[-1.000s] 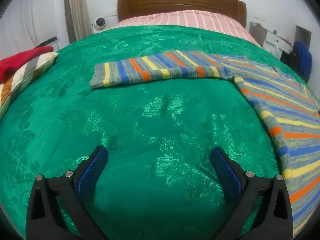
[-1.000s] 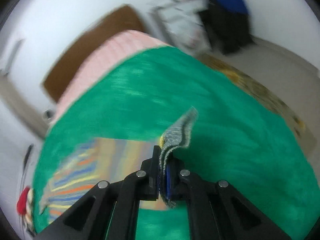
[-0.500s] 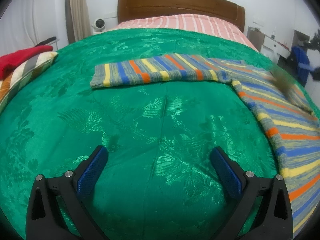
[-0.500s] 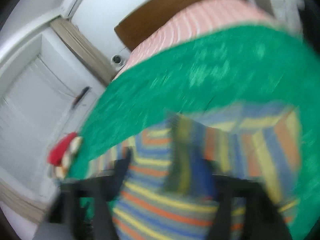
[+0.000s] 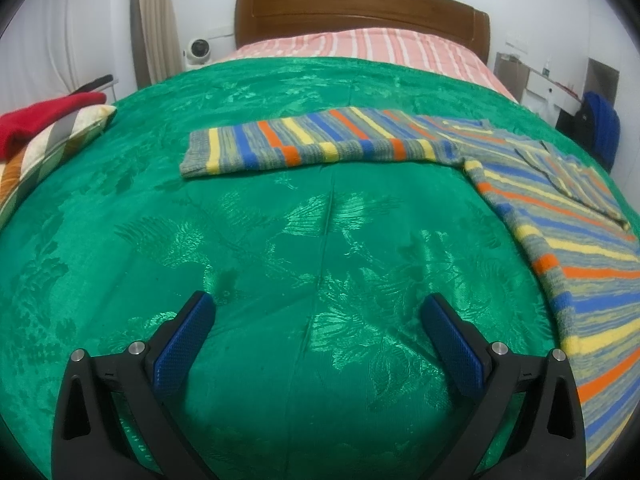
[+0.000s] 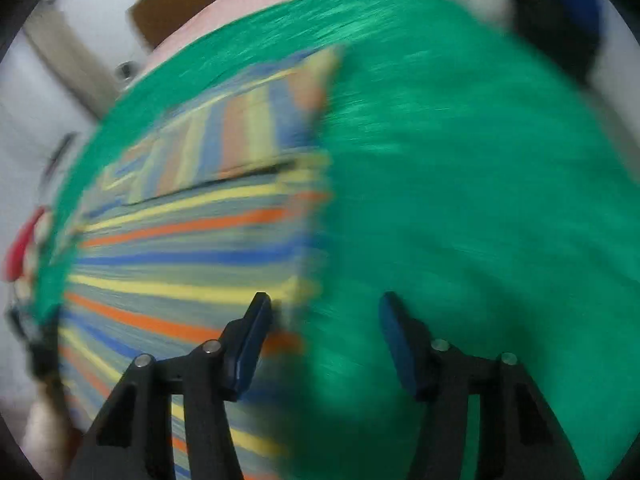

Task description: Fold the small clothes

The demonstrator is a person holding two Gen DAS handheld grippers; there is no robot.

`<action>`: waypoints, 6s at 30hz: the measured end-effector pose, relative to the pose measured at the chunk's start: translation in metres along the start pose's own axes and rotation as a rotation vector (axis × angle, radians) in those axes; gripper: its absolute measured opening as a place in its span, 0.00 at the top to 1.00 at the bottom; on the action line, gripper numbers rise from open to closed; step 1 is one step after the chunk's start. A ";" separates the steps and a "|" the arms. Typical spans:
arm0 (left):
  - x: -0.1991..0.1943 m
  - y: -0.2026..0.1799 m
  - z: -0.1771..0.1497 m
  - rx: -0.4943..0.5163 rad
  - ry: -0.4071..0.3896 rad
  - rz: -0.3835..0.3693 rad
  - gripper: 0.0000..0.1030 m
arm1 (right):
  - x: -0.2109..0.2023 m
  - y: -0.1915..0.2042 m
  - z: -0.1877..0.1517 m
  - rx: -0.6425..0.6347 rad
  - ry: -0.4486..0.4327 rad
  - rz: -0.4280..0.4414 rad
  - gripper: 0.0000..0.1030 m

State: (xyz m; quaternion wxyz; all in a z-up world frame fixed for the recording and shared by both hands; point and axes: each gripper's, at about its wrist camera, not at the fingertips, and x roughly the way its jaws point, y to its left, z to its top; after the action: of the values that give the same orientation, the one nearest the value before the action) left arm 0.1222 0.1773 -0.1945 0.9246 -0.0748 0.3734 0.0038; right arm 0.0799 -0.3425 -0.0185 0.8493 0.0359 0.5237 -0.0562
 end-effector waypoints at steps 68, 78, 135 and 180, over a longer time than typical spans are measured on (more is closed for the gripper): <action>-0.001 0.002 -0.001 -0.012 -0.006 -0.012 0.00 | -0.090 0.114 -0.111 -0.223 -0.258 -0.496 0.16; -0.001 0.002 -0.001 -0.012 -0.006 -0.012 0.00 | -0.089 0.115 -0.112 -0.223 -0.242 -0.490 0.16; 0.002 -0.060 0.246 0.056 0.037 -0.120 0.96 | -0.067 0.117 -0.129 -0.224 -0.258 -0.272 0.16; 0.056 -0.082 0.100 0.208 0.238 -0.168 0.26 | -0.071 0.099 -0.048 -0.129 -0.118 0.286 0.16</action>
State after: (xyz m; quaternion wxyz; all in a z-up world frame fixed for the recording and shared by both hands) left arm 0.2367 0.1079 -0.1510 0.8737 -0.0096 0.4710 -0.1211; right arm 0.0185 -0.2349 0.0238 0.8785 0.0521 0.4649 0.0968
